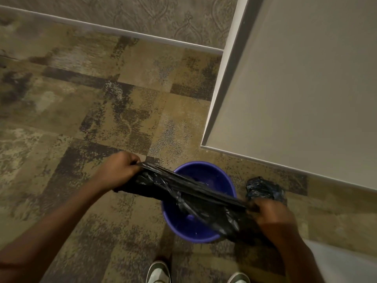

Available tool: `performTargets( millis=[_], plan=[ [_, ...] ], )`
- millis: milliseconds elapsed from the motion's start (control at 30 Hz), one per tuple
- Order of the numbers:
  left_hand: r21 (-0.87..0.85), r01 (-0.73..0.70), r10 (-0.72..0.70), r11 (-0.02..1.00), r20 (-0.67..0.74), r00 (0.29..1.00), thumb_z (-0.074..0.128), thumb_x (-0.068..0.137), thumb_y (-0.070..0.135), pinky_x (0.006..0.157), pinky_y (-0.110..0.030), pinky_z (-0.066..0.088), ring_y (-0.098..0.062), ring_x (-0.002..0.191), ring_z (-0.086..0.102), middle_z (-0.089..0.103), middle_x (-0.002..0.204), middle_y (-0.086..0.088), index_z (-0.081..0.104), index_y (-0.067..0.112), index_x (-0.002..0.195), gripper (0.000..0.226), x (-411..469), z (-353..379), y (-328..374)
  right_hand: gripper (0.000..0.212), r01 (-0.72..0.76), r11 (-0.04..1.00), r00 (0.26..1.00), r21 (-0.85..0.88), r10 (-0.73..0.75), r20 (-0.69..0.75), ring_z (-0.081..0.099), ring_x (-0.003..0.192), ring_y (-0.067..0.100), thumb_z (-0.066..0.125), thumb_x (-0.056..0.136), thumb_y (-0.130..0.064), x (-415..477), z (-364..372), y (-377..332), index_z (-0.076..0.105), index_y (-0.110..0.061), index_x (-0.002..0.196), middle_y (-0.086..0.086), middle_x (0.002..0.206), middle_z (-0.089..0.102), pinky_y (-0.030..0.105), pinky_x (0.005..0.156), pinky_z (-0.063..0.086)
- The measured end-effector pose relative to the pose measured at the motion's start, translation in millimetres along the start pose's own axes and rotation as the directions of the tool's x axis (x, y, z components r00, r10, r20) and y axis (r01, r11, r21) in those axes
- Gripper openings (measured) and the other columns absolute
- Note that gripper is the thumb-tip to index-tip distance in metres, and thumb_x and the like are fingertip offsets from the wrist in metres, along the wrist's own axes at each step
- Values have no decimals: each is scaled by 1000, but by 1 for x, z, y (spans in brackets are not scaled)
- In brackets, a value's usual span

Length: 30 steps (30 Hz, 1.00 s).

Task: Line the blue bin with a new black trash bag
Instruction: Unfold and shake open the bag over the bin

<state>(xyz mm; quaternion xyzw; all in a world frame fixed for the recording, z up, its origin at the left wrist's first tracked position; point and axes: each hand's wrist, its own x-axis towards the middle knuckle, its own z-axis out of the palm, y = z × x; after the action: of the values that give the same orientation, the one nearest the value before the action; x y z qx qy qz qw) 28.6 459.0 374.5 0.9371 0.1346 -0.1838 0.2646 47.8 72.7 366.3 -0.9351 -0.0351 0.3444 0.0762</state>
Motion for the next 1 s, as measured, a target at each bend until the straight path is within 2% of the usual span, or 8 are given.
performTargets(
  millis=[133,233,367,533,633,700,767,1000],
  plan=[
    [112,-81,76,990,50,996,62,85,14,45,-28,30,-20,46,50,53,51,-7,54,17,54,32,8,-10,-9,21,-262,965,956,-3,259,-142,60,92,27,55,86,-15,-7,4,13,59,-11,107,12,103,65,31,77,44],
    [-202,-74,136,977,316,939,68,81,42,42,-19,40,-7,45,56,63,56,2,67,18,72,26,5,-13,-11,16,-257,941,916,219,309,-257,58,89,36,55,84,-1,-14,19,11,60,7,97,27,97,64,34,73,38],
    [-244,41,146,969,701,698,65,67,65,87,-18,49,-3,111,54,49,139,3,33,32,137,84,-7,4,-7,16,-125,810,935,573,289,-204,62,80,34,52,85,4,-19,35,-9,64,1,94,15,81,66,26,65,39],
    [74,-243,217,967,259,941,47,70,78,116,-52,21,-28,145,17,16,160,-7,5,23,150,106,-14,75,37,26,112,762,965,638,71,-254,63,68,19,53,81,7,-19,46,-41,66,-16,80,5,69,67,23,58,45],
    [100,-408,373,907,255,892,63,68,65,114,-45,25,-25,141,28,32,154,-5,16,25,147,101,-3,108,73,26,144,818,969,557,-3,-247,62,71,19,55,76,5,-9,46,-49,68,-16,83,1,74,68,26,62,42],
    [72,-466,423,882,316,849,63,78,42,103,-43,40,-26,124,50,57,134,-7,44,21,136,64,7,119,89,25,136,837,974,529,-14,-228,63,76,19,58,78,-1,-2,48,-54,67,-21,89,-1,79,67,27,66,44],
    [-23,-431,420,902,283,862,52,84,18,87,-43,49,-29,102,63,71,110,-9,64,18,113,30,17,127,94,25,152,850,971,504,-34,-237,66,86,21,63,80,-9,9,51,-54,66,-22,100,0,90,71,31,74,52],
    [-132,-154,171,979,127,977,47,89,15,66,-31,46,-15,76,60,69,87,-1,60,23,86,16,58,161,63,33,185,976,982,115,-180,-52,65,92,25,59,85,-43,71,82,-15,55,-21,109,6,103,69,36,75,53]
  ],
)
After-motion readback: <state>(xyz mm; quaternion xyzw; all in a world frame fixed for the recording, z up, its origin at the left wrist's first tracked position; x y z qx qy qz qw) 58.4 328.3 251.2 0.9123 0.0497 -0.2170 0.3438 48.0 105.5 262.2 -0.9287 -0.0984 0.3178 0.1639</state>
